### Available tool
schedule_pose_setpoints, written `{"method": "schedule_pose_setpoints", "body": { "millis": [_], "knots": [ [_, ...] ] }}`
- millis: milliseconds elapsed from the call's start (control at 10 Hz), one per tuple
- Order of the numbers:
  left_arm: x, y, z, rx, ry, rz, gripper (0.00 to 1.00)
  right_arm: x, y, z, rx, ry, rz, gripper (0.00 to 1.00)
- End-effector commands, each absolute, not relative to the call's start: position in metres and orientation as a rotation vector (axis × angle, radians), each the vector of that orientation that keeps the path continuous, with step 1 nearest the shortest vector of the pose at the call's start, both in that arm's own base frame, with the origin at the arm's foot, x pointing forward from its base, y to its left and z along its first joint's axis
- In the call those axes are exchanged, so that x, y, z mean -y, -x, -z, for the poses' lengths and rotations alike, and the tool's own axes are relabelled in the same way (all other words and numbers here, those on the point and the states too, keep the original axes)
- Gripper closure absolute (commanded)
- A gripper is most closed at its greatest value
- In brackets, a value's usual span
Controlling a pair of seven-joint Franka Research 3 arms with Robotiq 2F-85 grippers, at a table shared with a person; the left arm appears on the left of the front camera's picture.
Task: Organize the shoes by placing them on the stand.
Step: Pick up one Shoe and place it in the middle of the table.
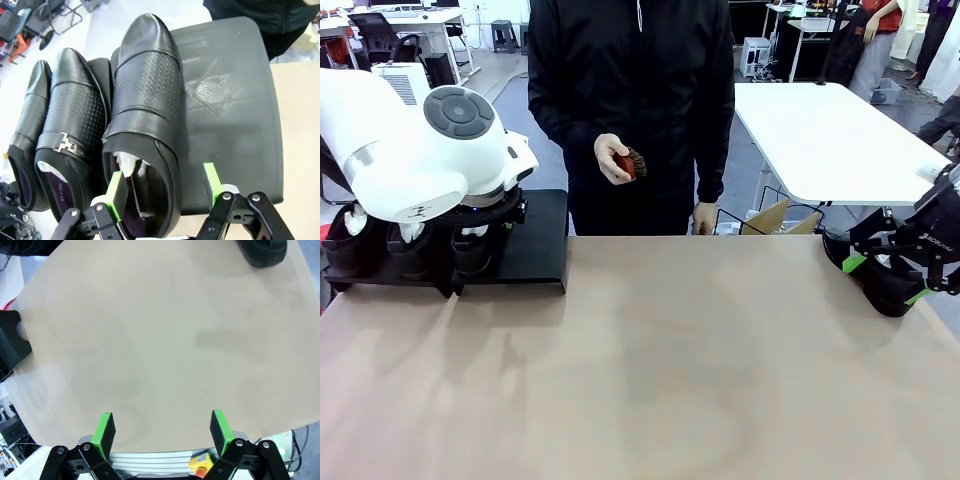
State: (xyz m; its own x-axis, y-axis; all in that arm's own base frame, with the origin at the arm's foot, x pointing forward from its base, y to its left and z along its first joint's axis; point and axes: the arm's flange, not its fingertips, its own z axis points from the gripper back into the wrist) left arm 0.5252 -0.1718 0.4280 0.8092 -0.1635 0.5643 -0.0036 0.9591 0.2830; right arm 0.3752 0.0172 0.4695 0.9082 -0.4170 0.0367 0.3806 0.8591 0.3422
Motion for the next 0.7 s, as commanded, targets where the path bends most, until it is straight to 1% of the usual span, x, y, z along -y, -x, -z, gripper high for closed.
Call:
{"method": "schedule_pose_setpoints", "body": {
  "millis": [0,300,400,600],
  "knots": [
    [0.170,-0.527,-0.431,0.632,-0.286,0.093,0.21,-0.016,-0.376,-0.471,0.112,-0.333,0.401,0.00],
    [0.172,-0.526,-0.427,0.622,-0.278,0.087,0.21,-0.016,-0.376,-0.471,0.112,-0.333,0.401,0.00],
    [0.208,-0.524,-0.429,0.637,-0.305,0.192,0.21,-0.016,-0.376,-0.471,0.112,-0.333,0.401,0.00],
    [0.280,-0.486,-0.468,0.825,-0.303,0.307,0.21,-0.016,-0.376,-0.471,0.112,-0.333,0.401,0.00]
  ]
}}
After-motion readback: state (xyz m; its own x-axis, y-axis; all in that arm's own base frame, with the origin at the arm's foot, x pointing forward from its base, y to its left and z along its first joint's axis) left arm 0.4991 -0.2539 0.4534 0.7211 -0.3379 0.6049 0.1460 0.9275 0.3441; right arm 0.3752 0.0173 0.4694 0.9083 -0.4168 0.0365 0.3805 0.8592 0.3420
